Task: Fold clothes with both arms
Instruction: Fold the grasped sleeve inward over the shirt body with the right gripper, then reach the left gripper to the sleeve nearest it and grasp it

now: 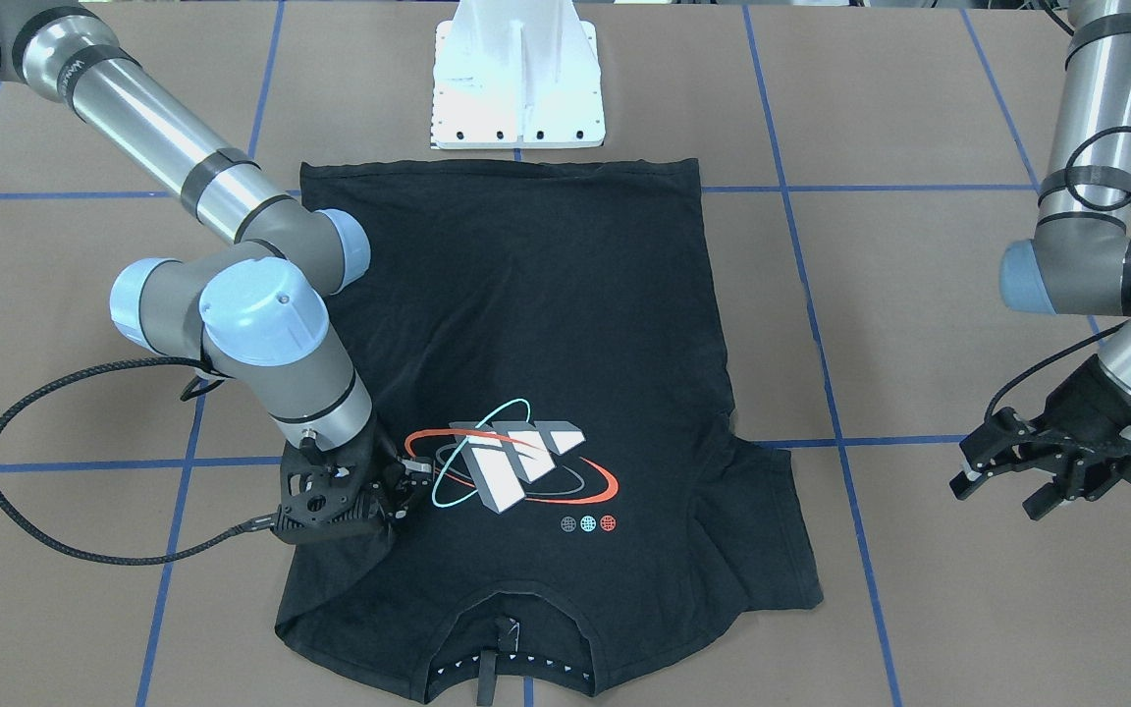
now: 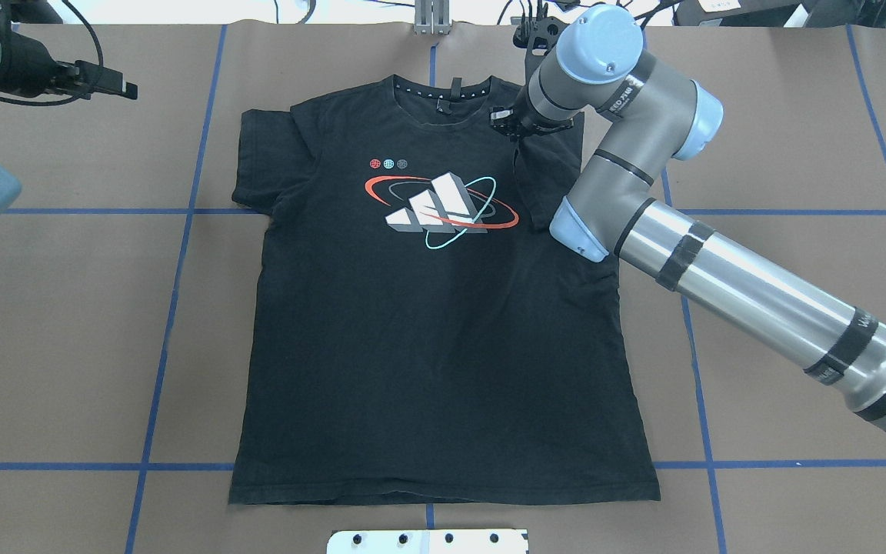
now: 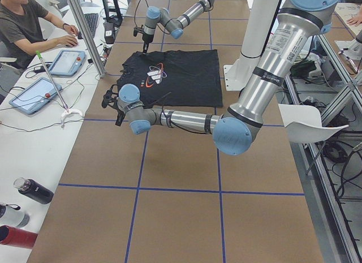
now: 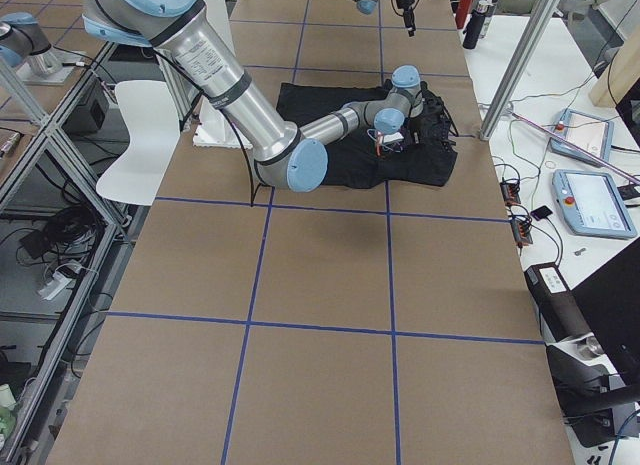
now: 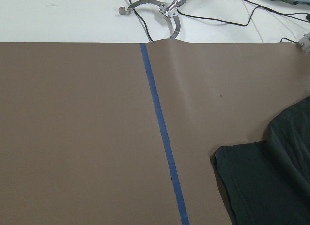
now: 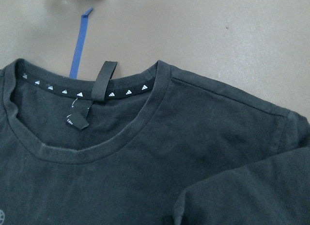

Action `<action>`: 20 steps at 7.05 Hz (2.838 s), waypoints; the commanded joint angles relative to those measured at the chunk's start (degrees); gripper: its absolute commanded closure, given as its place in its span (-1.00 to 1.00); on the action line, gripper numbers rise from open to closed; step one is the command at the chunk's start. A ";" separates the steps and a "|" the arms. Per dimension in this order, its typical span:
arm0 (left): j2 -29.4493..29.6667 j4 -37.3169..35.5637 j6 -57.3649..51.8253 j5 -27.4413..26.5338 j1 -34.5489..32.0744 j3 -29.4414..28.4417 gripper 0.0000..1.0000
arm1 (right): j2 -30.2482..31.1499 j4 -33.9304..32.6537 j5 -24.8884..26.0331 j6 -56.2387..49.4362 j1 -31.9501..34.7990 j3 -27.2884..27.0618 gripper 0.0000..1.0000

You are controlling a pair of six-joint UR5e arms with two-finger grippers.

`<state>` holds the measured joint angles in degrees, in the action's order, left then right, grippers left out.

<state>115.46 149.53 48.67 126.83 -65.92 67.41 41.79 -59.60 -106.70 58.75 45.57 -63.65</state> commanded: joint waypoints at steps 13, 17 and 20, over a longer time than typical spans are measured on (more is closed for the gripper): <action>6.26 0.15 11.78 -10.79 7.19 -1.41 -0.99 | 7.84 -8.33 -12.46 1.89 6.45 -18.93 -1.00; 14.34 1.62 13.56 -21.77 12.38 -12.89 -0.88 | 11.38 -8.69 -12.83 1.89 6.72 -23.45 -1.00; 16.02 3.38 13.38 -26.88 13.80 -18.53 -0.70 | 11.29 -8.60 -12.48 1.89 6.55 -23.37 -1.00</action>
<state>131.22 151.67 62.13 101.43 -52.36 50.86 53.06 -68.21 -119.36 60.65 52.19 -87.07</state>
